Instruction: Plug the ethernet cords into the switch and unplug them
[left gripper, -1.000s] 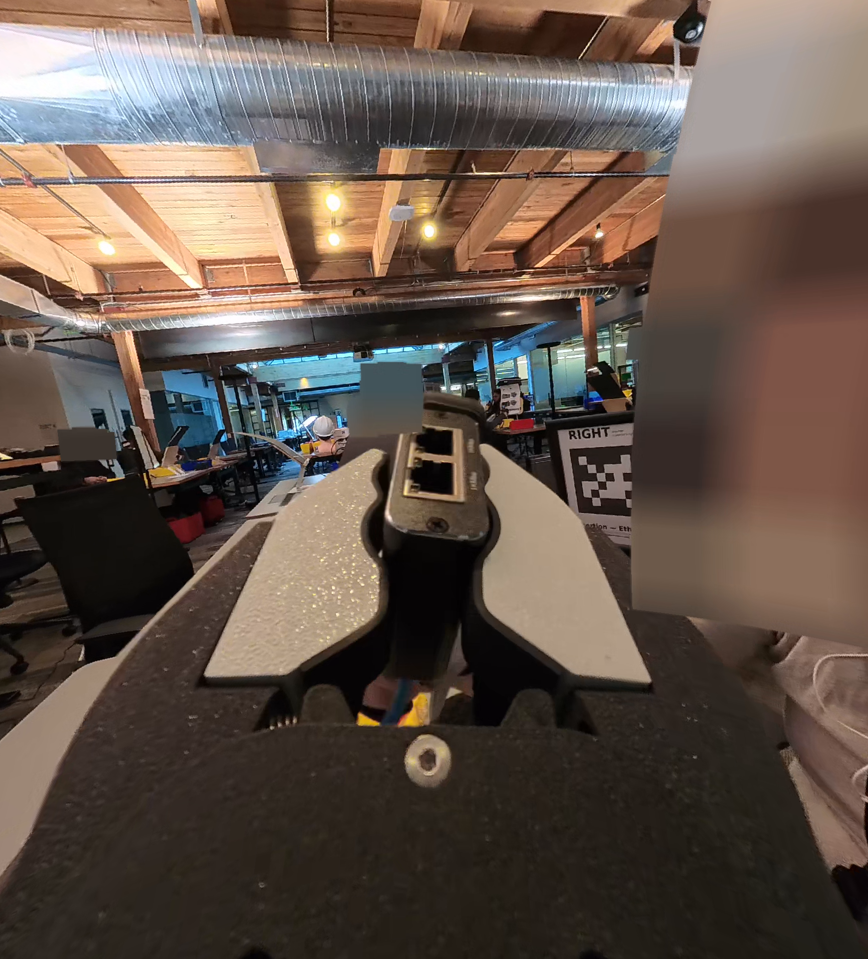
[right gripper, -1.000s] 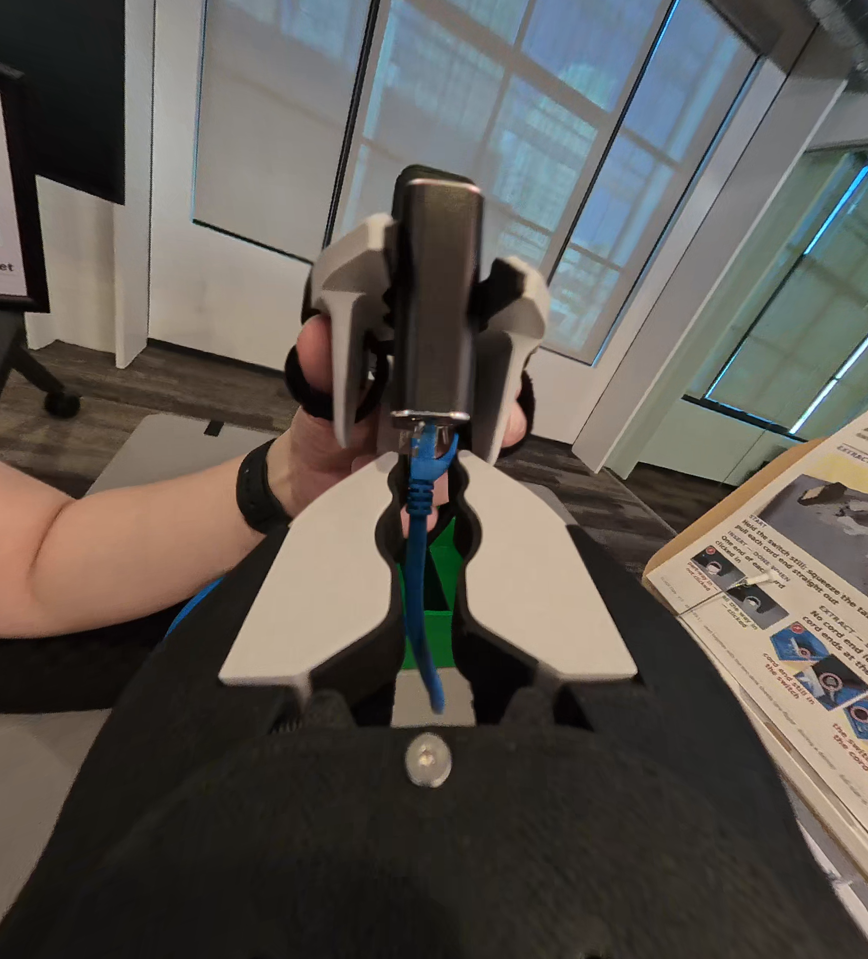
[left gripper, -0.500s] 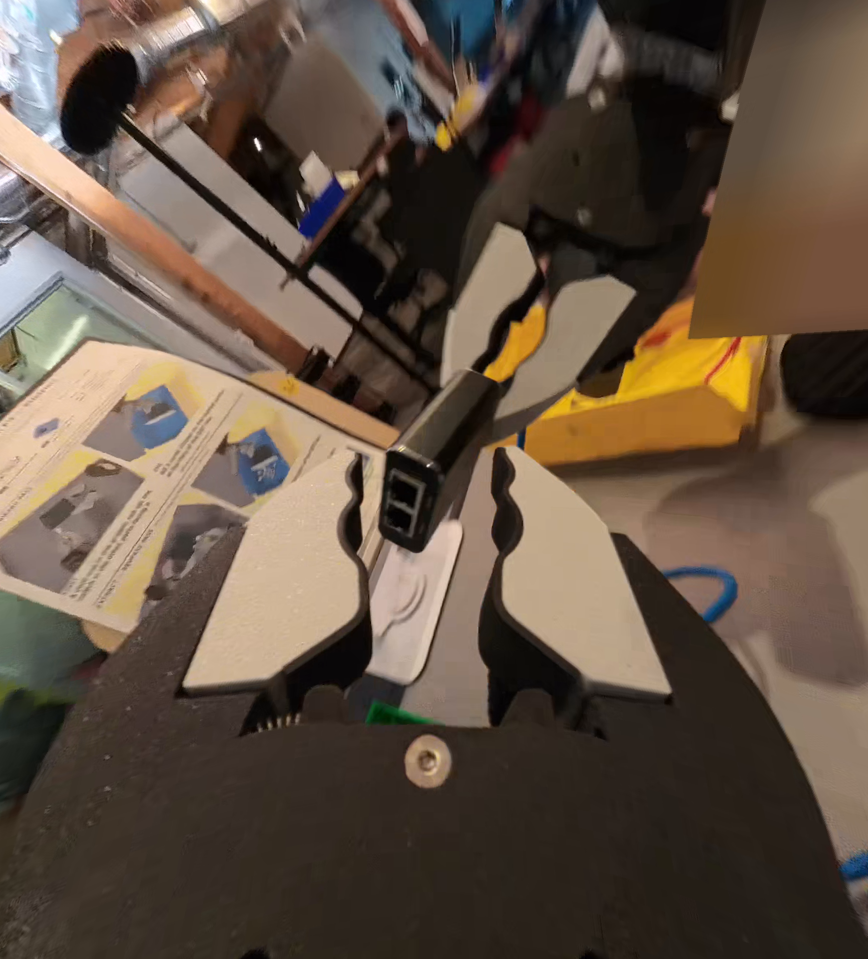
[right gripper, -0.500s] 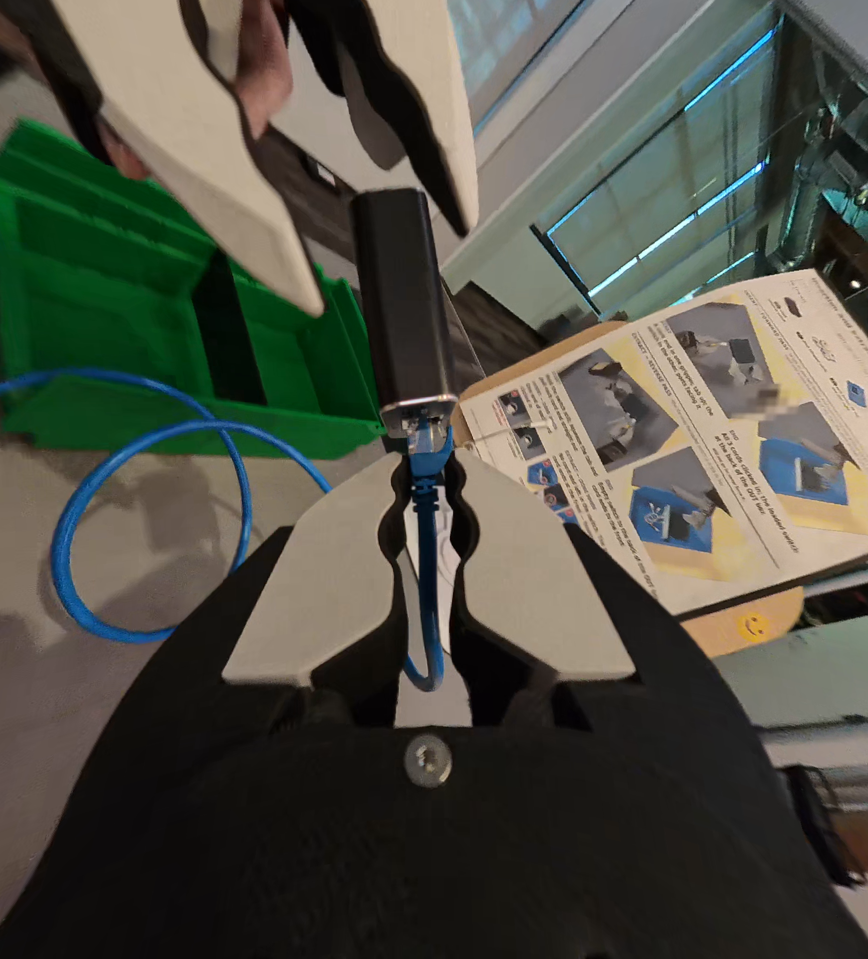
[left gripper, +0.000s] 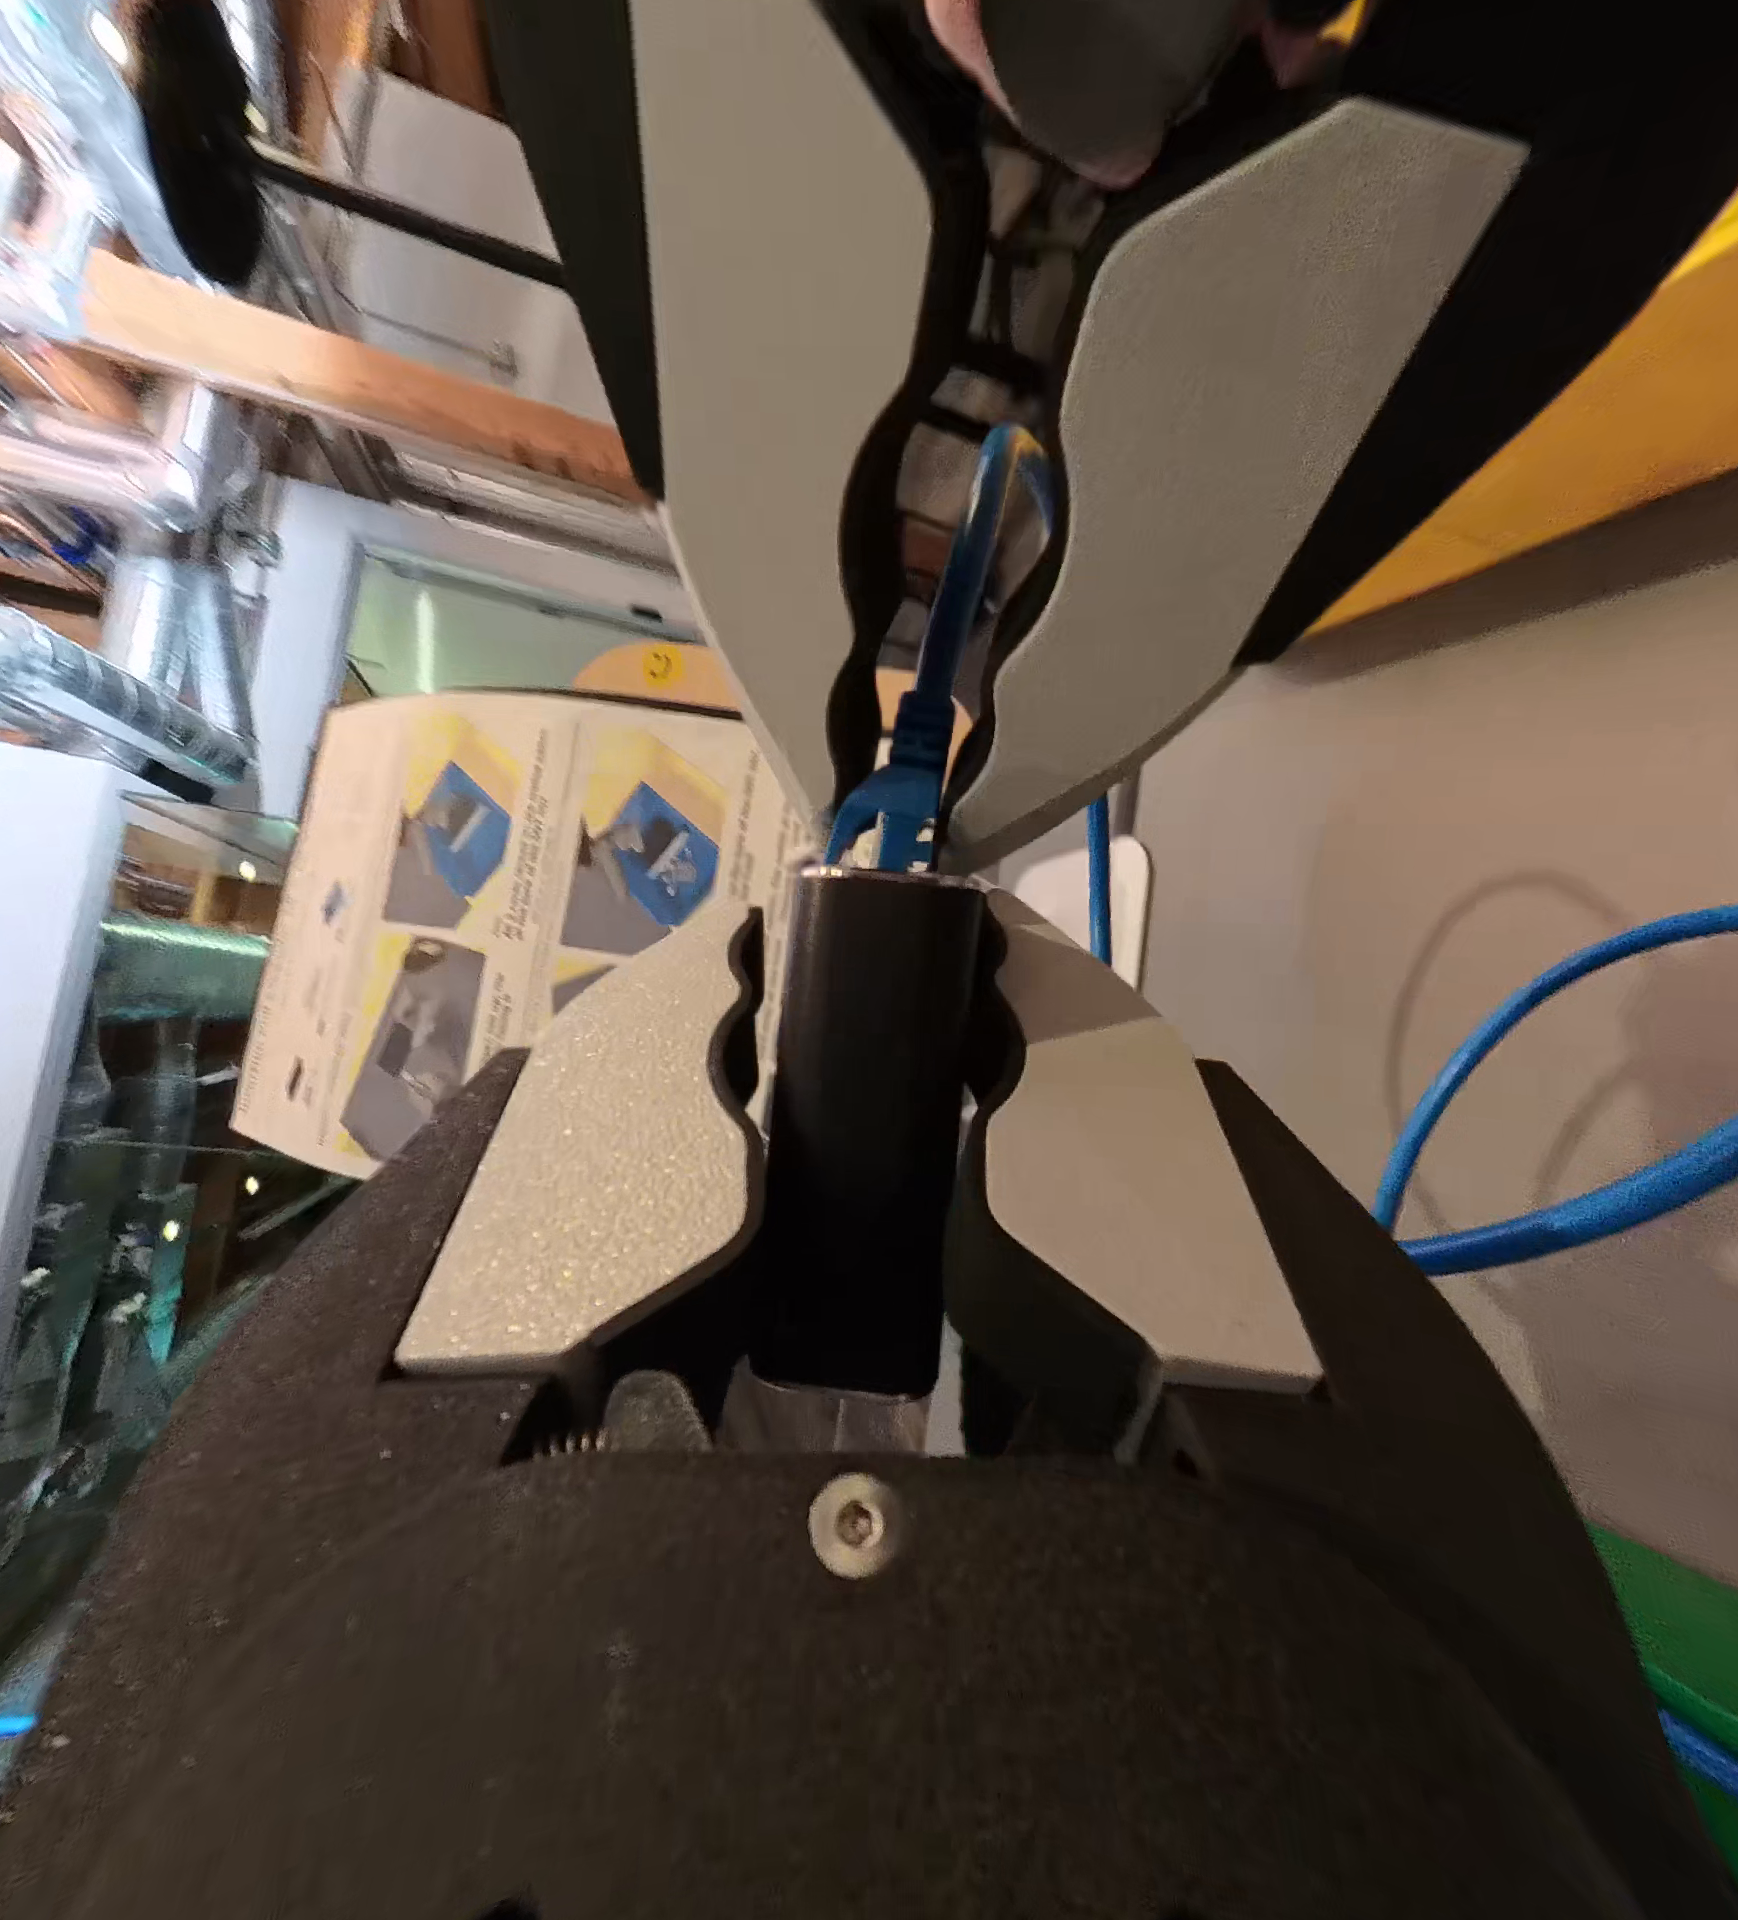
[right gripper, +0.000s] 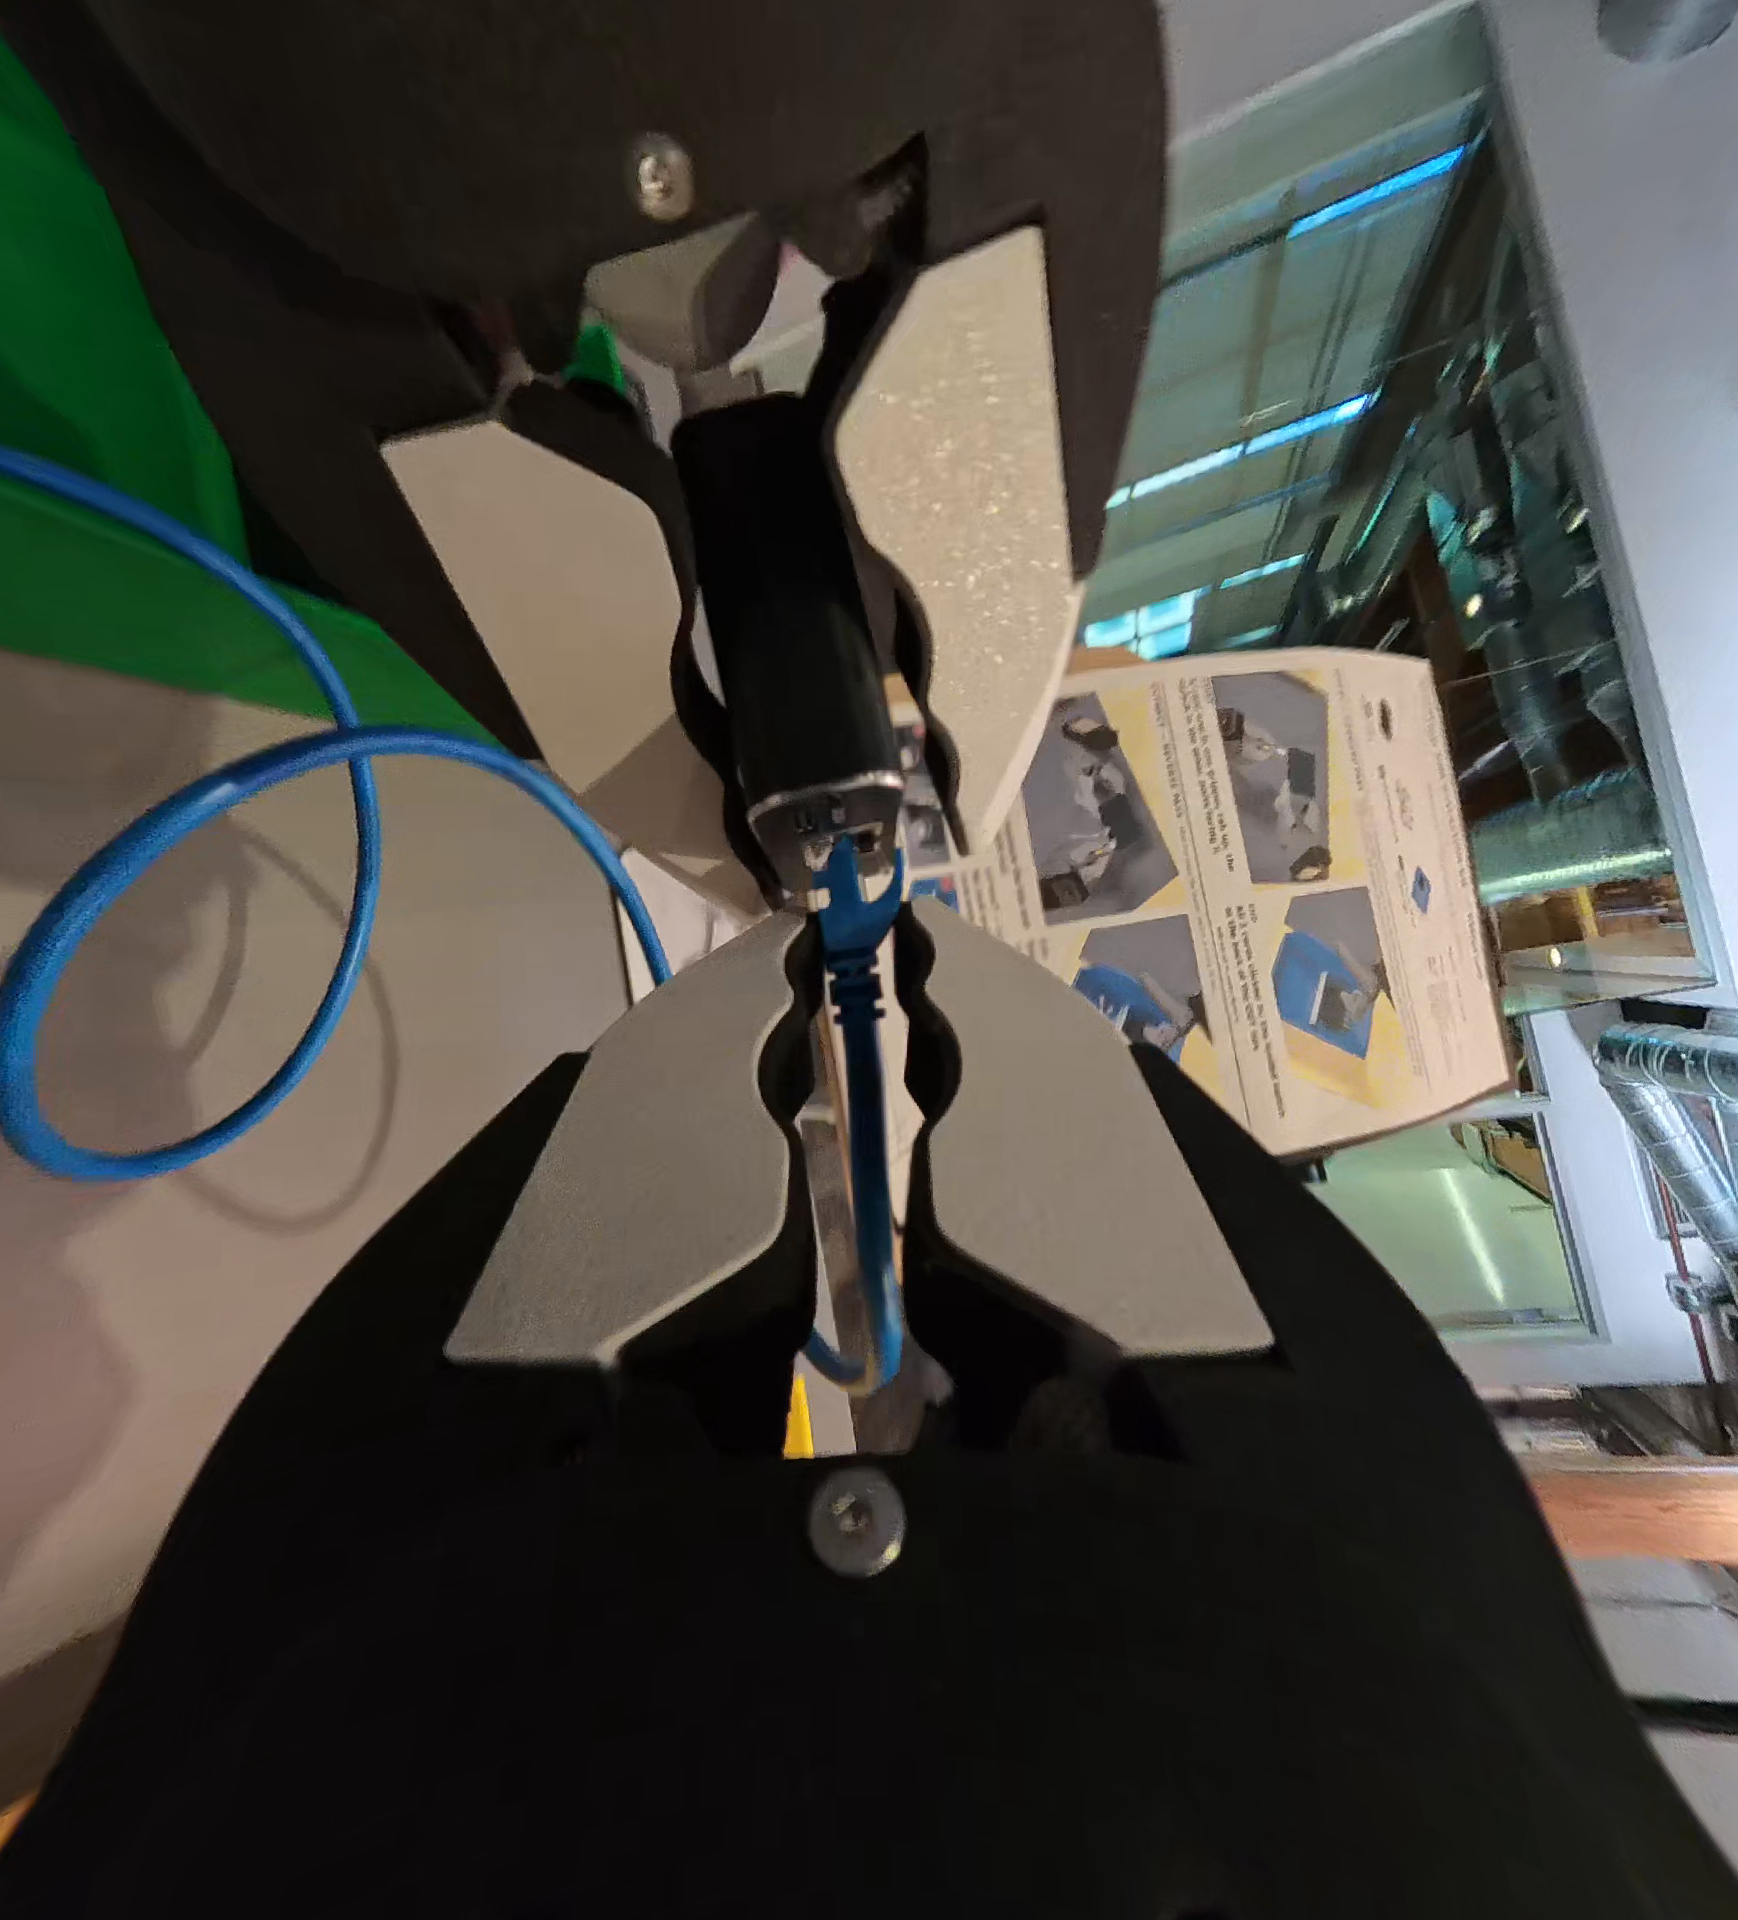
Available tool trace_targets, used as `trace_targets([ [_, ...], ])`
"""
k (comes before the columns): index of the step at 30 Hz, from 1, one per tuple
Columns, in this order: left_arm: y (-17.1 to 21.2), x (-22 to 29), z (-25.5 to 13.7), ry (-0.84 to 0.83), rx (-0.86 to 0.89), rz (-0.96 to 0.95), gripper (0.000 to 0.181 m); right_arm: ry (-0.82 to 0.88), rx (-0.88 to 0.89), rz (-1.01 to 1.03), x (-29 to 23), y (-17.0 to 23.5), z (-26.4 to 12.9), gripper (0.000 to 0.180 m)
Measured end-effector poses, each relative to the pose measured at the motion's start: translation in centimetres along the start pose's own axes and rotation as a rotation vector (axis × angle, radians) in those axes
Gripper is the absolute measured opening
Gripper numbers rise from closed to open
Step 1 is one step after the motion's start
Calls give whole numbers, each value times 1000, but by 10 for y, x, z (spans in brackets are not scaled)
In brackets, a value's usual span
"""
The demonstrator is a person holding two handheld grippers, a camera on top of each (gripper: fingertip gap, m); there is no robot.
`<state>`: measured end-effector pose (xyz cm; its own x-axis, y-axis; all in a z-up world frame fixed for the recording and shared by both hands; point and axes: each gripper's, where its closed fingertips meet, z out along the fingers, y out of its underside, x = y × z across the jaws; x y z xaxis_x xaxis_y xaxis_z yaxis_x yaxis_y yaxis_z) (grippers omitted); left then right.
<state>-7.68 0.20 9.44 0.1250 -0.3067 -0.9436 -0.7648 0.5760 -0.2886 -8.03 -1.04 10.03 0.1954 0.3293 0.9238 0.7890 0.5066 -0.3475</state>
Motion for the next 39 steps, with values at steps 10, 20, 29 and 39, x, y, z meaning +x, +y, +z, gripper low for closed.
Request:
trace_targets([
  [10,-19,-12,-15,-62,155,-20,34,-27,231,52,5,-2,-20,23],
  [20,-9,-25,-1,-204,65,-1,43,47,53,-100,11,-6,-29,2],
  [29,-7,-37,7,-418,38,98,46,30,-9,-106,8,-5,-28,2],
  [39,-4,-39,6,-454,43,119,46,-127,43,-30,-10,-6,-33,21],
])
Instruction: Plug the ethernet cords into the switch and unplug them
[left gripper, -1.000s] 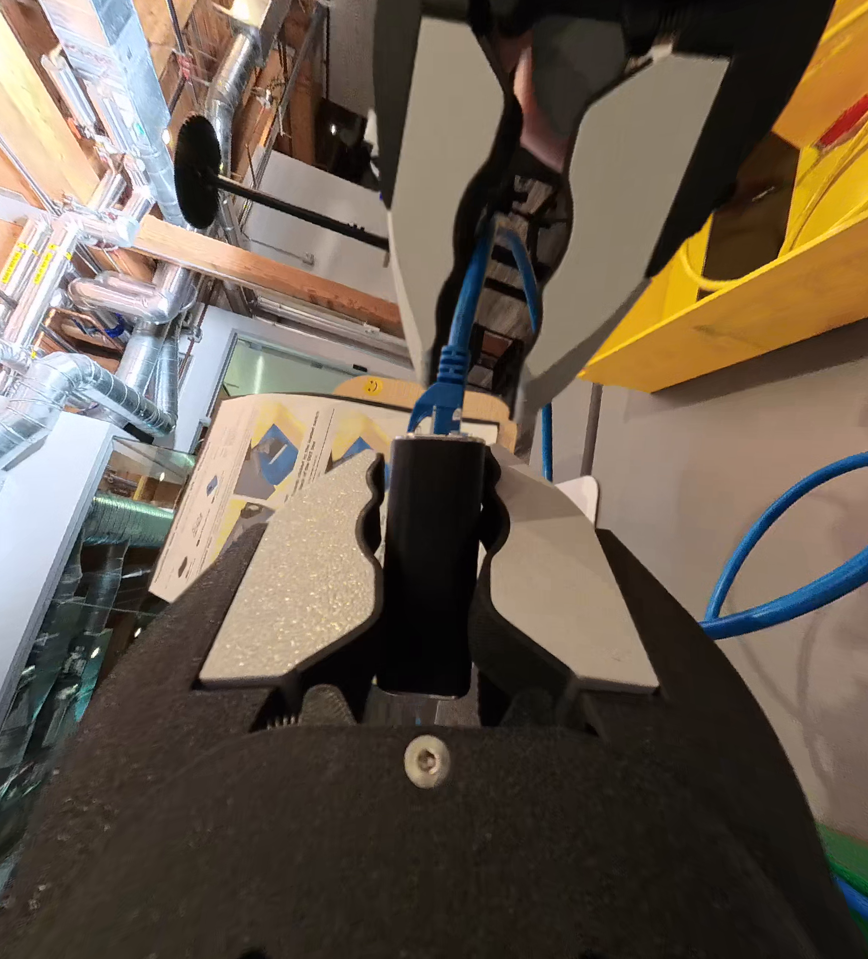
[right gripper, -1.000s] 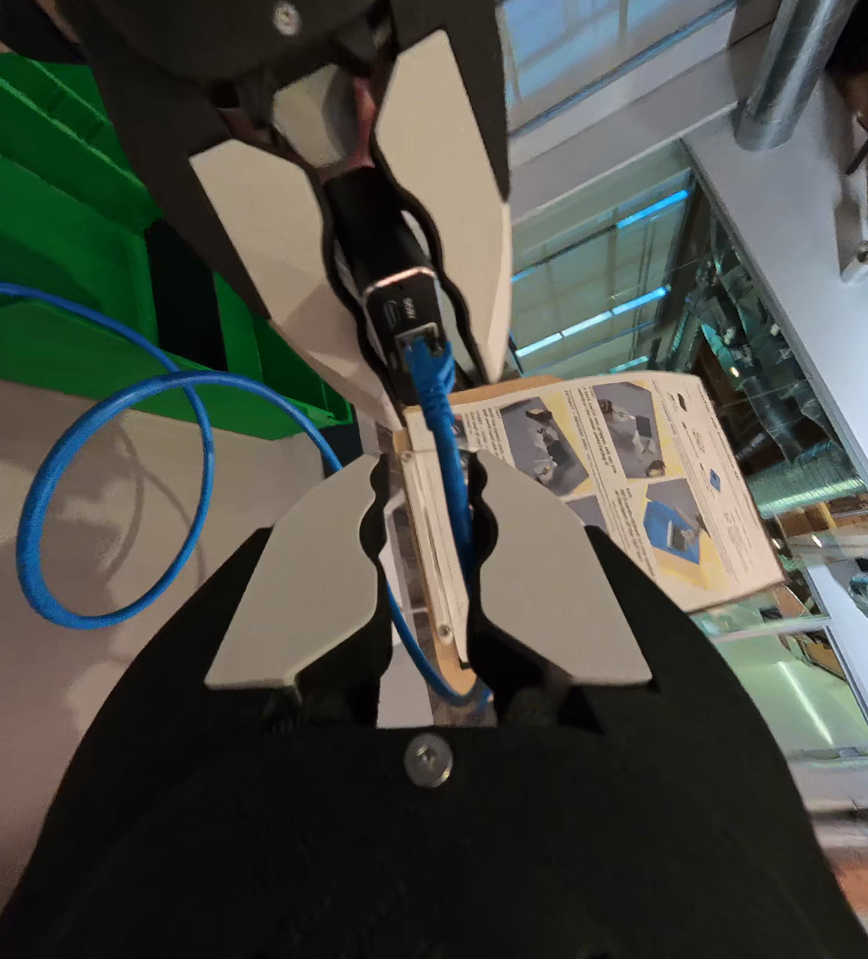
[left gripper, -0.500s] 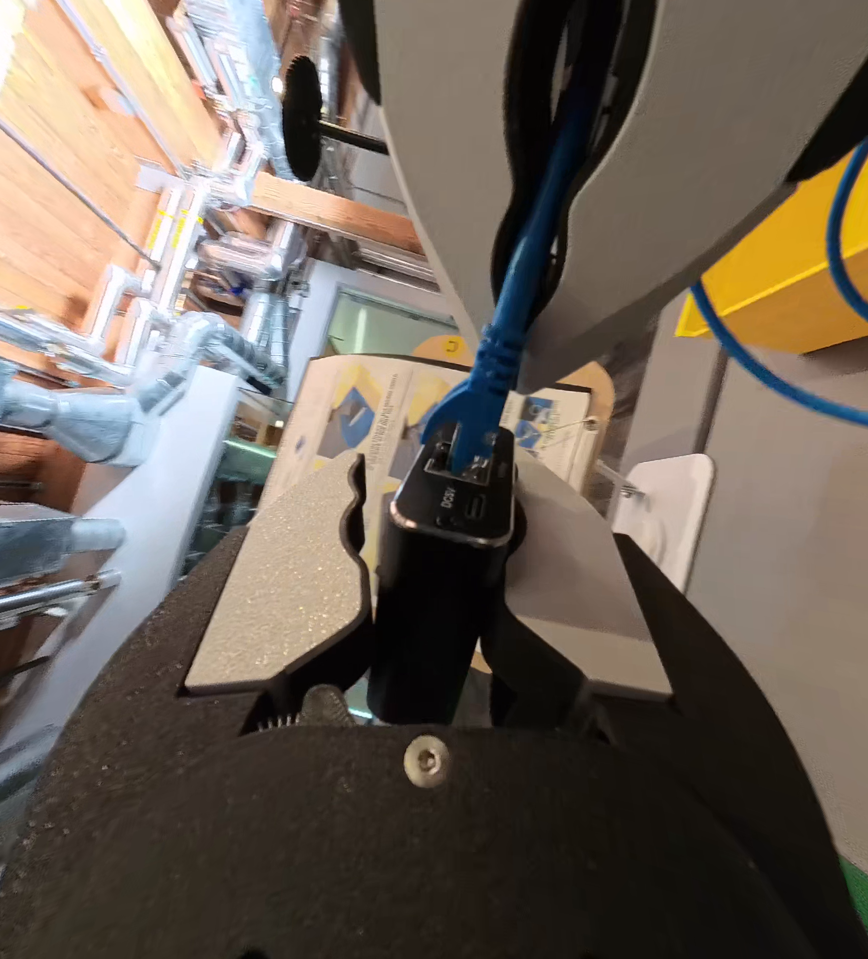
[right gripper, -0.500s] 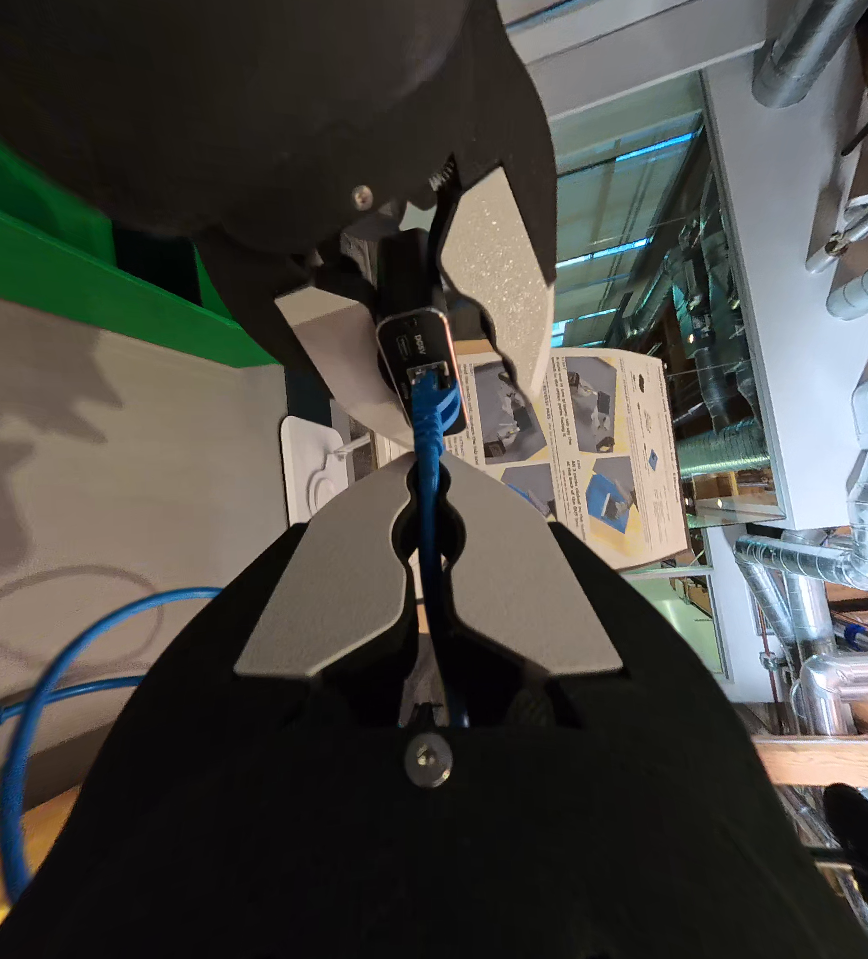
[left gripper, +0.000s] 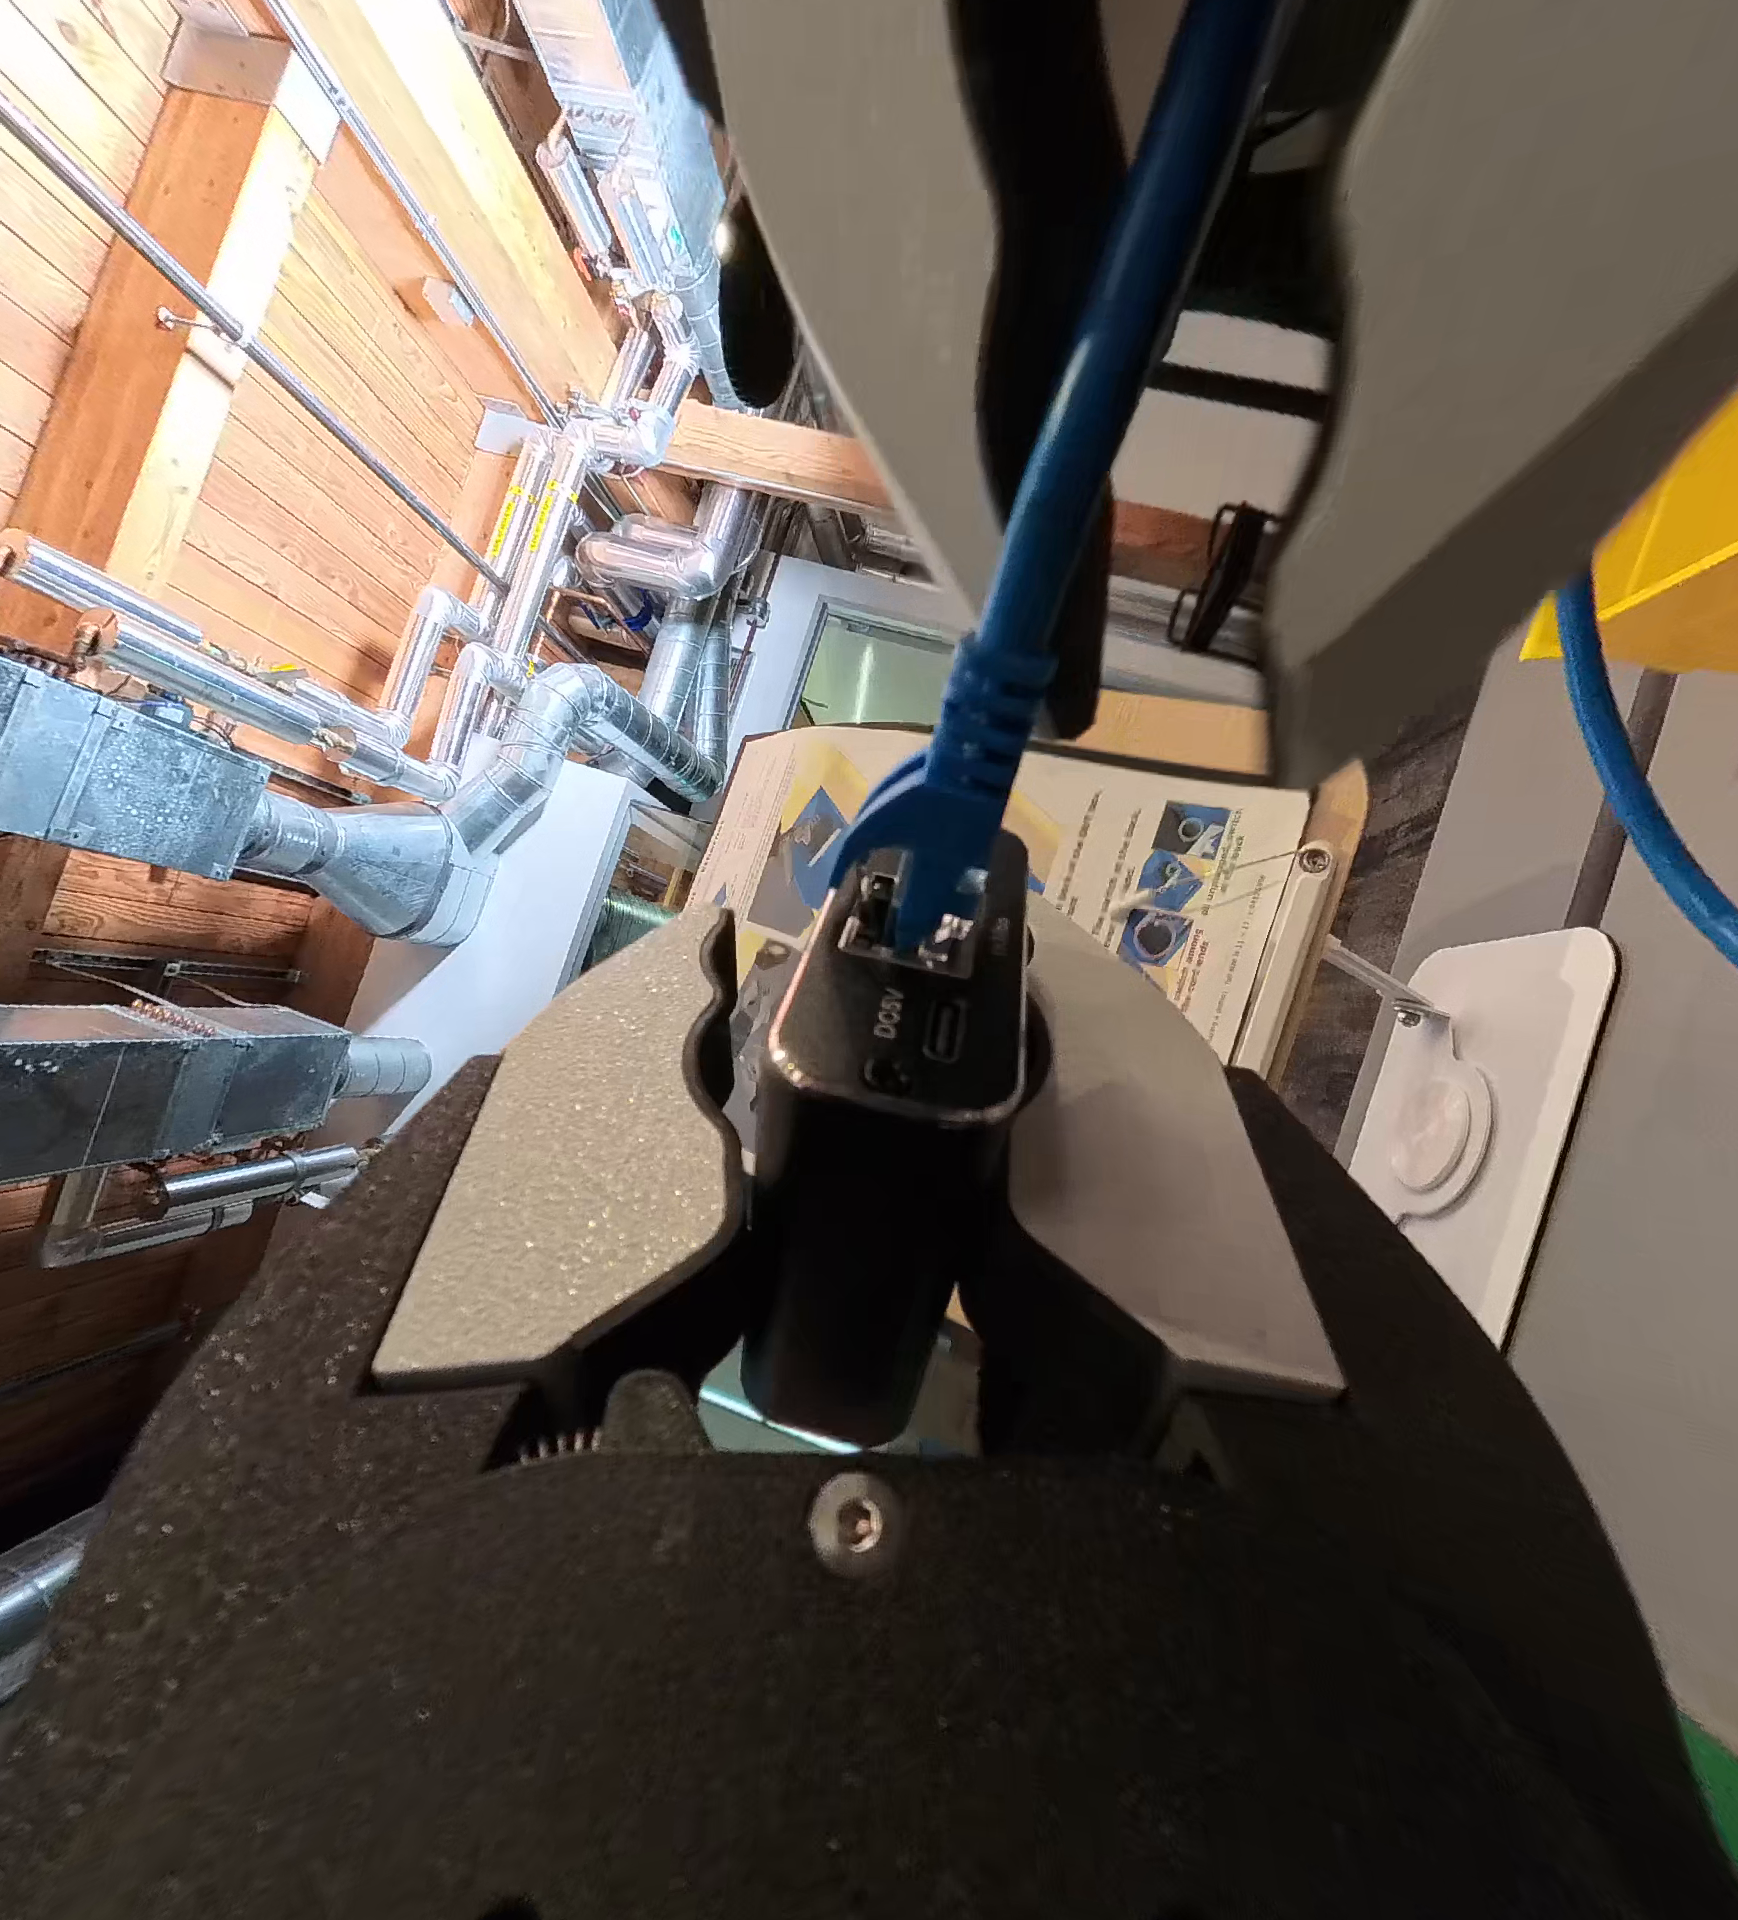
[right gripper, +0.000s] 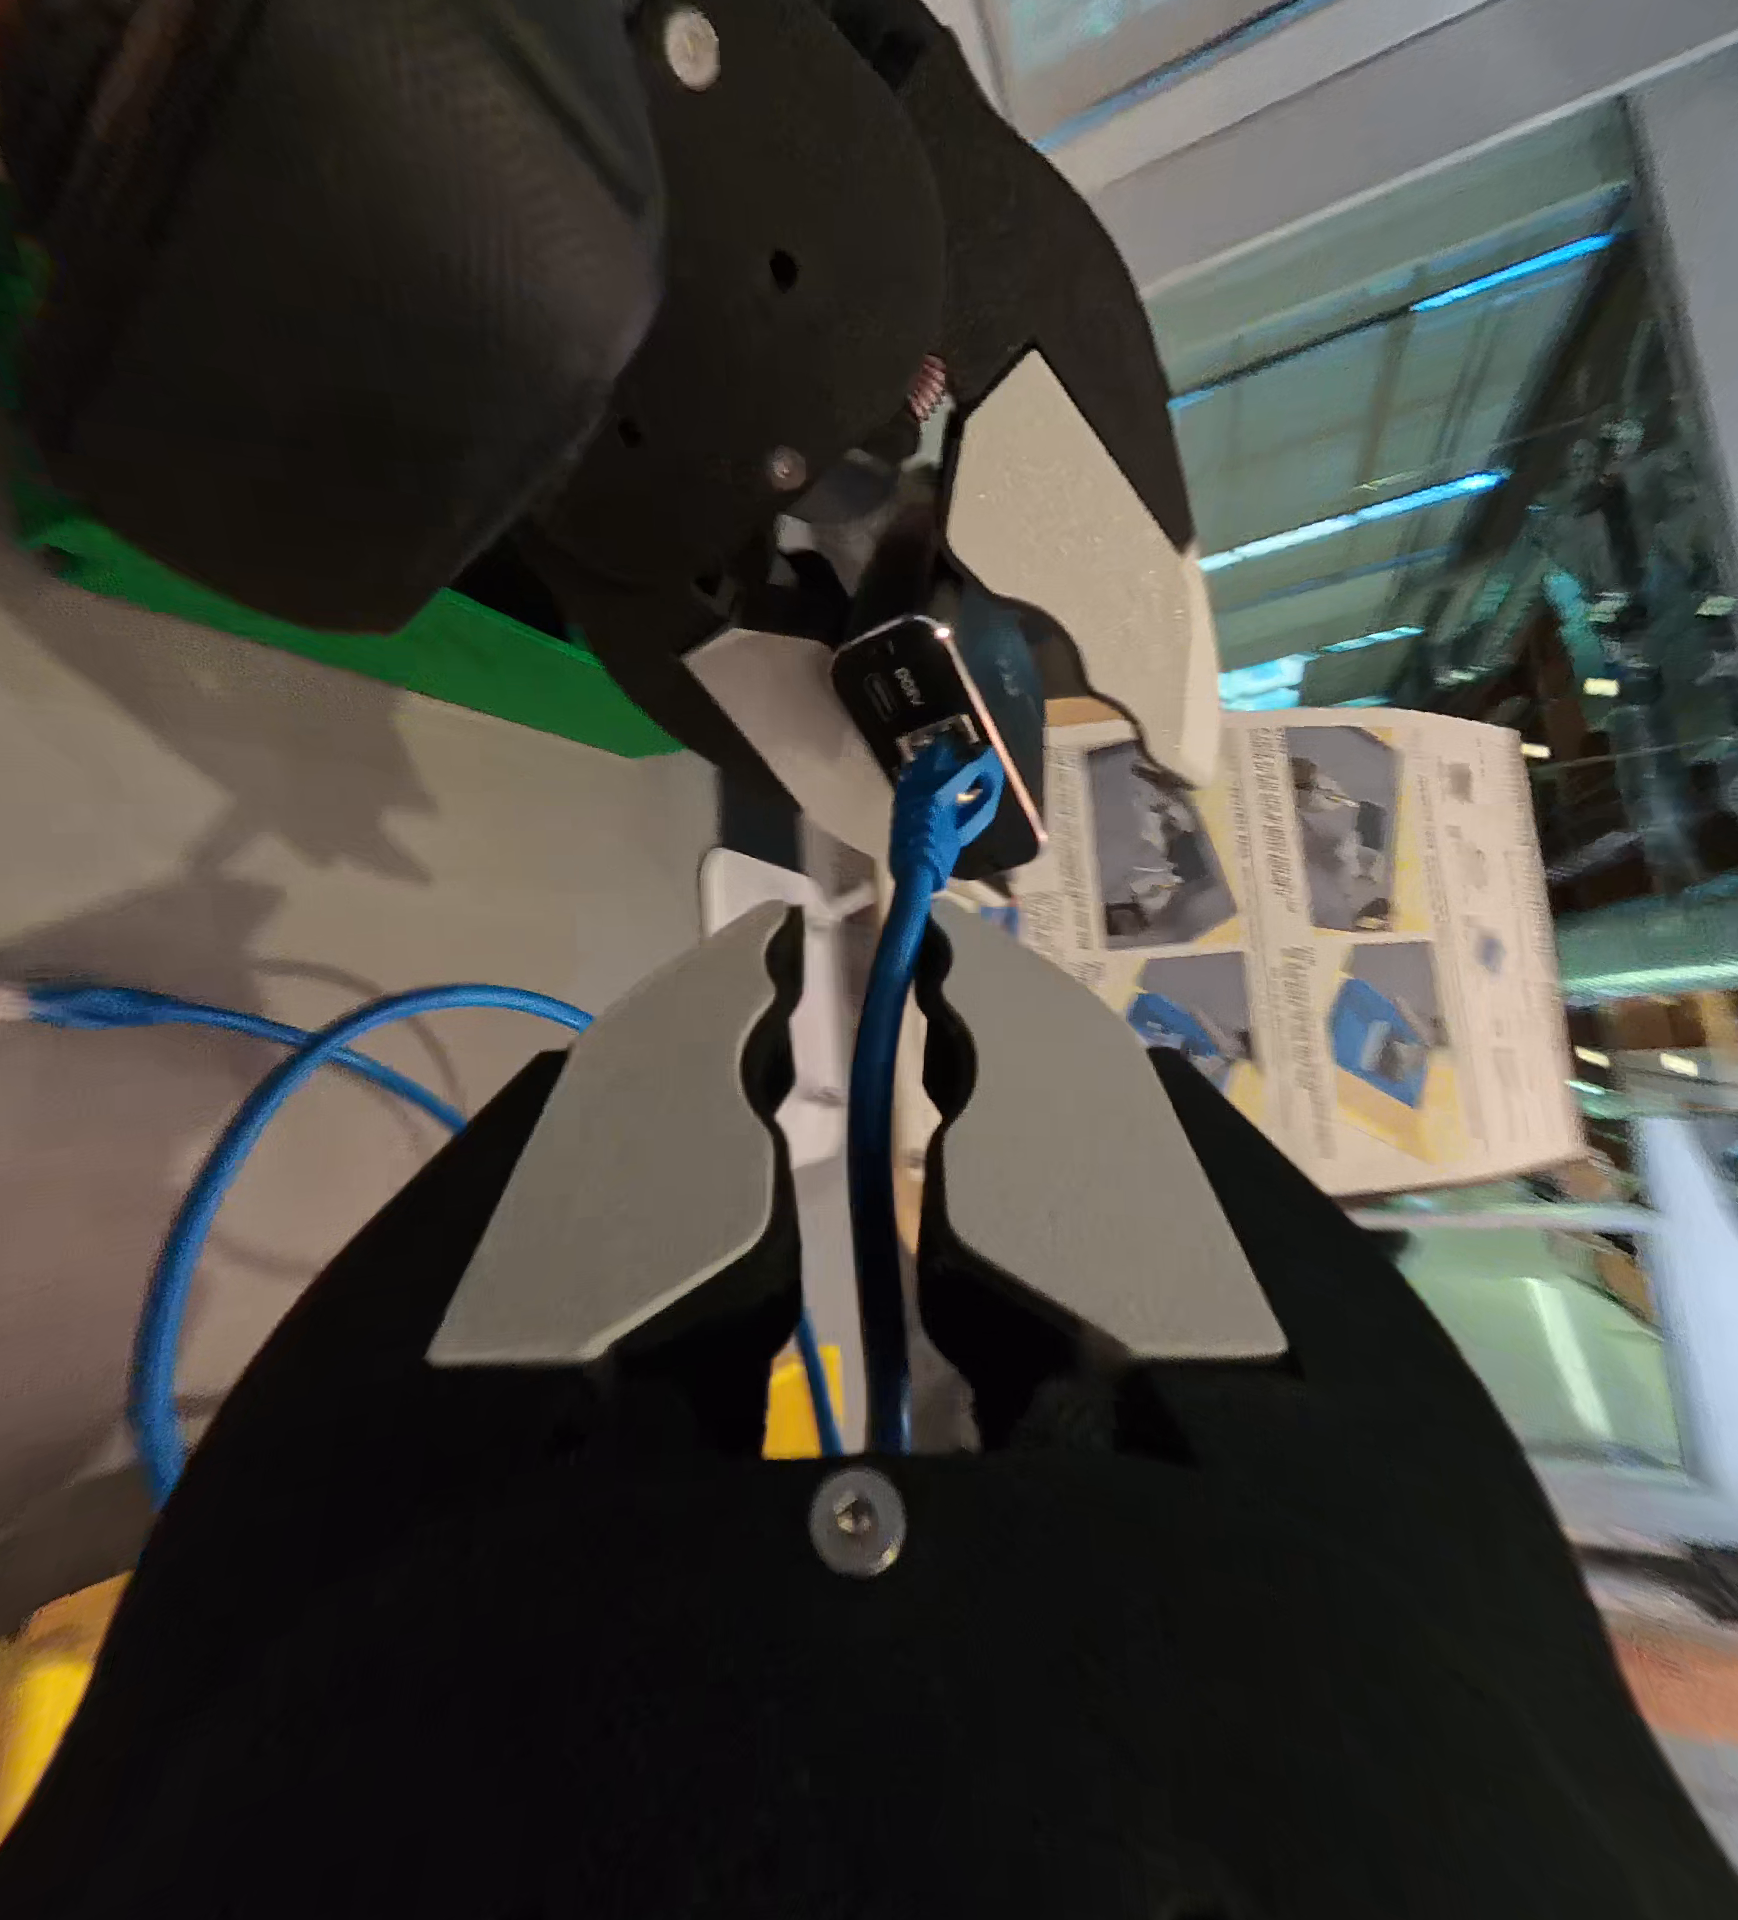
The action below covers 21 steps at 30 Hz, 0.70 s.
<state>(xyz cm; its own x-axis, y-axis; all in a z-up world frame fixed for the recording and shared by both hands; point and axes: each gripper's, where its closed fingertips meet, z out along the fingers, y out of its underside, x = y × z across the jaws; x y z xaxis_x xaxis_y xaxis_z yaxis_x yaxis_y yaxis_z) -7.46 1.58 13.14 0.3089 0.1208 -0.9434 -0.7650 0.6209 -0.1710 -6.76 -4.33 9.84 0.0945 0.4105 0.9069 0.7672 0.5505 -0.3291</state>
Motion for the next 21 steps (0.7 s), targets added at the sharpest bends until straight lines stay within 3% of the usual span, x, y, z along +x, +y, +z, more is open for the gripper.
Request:
trace_targets([
  [4,-9,-3,-4,-13,52,-5,46,-231,184,190,-15,-18,-31,34],
  [8,-9,-1,-4,3,54,-9,46,-117,473,258,18,-45,-76,32],
  [10,-8,1,-3,10,48,-2,46,30,450,216,35,-43,-82,33],
  [14,-10,1,-3,21,42,-4,46,221,303,-76,33,-41,-59,35],
  [18,-11,5,-2,23,22,70,46,175,191,-120,18,-35,-28,28],
  [21,-9,8,1,23,5,72,46,157,143,-51,20,-31,-27,25],
])
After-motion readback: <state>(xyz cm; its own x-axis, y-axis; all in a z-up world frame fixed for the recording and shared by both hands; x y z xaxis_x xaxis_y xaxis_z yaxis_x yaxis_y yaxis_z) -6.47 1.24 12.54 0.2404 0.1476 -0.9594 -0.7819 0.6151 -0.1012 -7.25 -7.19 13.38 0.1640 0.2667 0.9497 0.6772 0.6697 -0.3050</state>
